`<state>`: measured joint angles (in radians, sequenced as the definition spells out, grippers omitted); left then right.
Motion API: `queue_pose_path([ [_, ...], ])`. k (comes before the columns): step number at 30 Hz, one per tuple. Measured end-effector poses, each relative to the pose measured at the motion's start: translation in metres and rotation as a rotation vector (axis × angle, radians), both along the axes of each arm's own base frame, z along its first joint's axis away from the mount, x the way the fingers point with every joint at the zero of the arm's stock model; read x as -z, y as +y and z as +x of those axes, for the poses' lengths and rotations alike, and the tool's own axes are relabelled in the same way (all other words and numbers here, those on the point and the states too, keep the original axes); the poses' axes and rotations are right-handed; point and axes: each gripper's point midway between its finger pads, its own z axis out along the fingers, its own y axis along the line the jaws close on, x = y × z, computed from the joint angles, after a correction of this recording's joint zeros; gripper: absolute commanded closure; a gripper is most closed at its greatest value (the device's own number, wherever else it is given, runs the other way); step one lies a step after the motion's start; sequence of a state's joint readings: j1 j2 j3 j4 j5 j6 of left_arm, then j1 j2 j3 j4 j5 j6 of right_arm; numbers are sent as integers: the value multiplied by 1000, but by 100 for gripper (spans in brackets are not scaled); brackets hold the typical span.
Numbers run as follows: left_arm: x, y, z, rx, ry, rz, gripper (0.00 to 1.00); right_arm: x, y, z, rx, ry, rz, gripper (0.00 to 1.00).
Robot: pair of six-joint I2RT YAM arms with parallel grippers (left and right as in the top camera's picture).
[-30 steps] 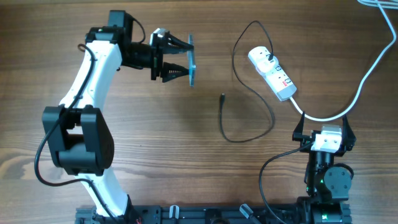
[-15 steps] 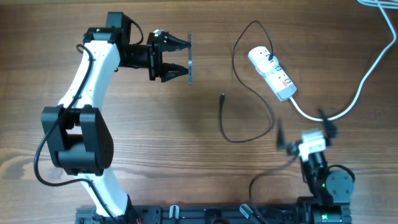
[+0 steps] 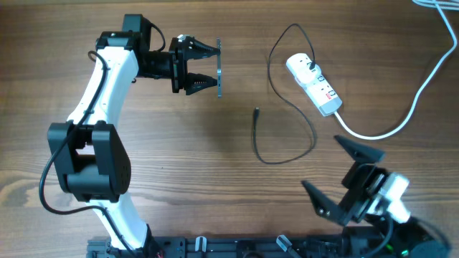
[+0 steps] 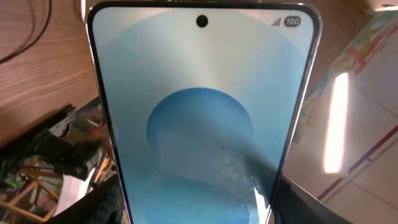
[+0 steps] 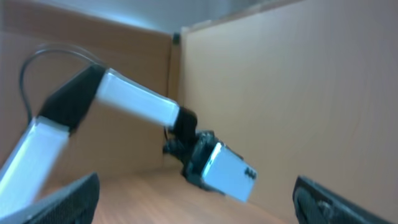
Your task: Plug charger to phone and switch on socket
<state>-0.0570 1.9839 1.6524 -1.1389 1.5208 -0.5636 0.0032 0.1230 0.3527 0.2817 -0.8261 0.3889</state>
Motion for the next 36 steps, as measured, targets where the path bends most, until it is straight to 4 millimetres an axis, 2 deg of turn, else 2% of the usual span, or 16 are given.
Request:
queue_pose_path([
  [2,0,0,0,0,0,-1,37,-21,-1,10,15,174,-5,0],
  [4,0,0,0,0,-2,-1,37,-42,3,21,-9,272,-55,0],
  [7,0,0,0,0,-1,-1,38,-67,23,24,-190,228,-146,0],
  [10,0,0,0,0,-3,-1,38,-94,38,22,-382,137,-159,1],
  [13,0,0,0,0,-1,0,38,-104,43,28,-495,210,-110,1],
  [16,0,0,0,0,-2,0,38,-100,48,36,-559,387,-32,0],
  [20,0,0,0,0,-1,0,38,-95,48,46,-554,553,52,0],
  [22,0,0,0,0,-1,0,38,-95,46,56,-528,619,88,0],
  [24,0,0,0,0,-2,1,38,-110,45,74,-484,659,112,1],
  [27,0,0,0,0,-2,1,38,-122,44,98,-419,742,107,1],
  [29,1,0,0,0,-2,4,38,-119,41,117,-335,804,94,1],
  [30,1,0,0,-1,-2,5,37,-110,41,125,-279,862,82,1],
  [34,1,0,0,-1,-2,8,37,-68,49,151,-38,965,-68,1],
  [36,1,0,0,-1,-2,8,37,-38,68,154,88,992,-231,1],
])
